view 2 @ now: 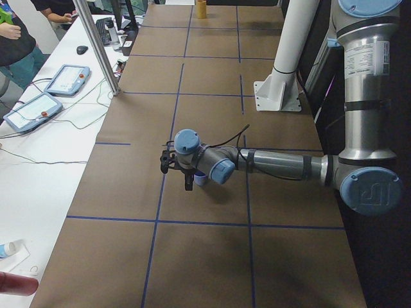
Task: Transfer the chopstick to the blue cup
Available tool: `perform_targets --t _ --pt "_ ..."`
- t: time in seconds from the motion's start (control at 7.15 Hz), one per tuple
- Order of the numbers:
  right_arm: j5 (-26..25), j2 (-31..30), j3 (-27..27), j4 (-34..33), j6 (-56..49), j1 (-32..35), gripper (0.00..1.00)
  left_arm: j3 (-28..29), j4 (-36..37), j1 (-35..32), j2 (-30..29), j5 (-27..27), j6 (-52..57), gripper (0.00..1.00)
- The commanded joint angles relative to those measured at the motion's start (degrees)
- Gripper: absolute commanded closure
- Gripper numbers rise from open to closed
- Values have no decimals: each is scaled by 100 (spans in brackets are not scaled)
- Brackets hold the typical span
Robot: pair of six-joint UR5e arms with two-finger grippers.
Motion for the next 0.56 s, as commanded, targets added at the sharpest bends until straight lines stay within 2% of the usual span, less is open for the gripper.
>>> perform_targets --t 0.0,0.42 --pt "10 -1 6 0 0 0 0 42 -63 445 9 188 -138 0" --pt "19 -18 -3 0 0 0 0 200 -71 657 -61 380 -138 0"
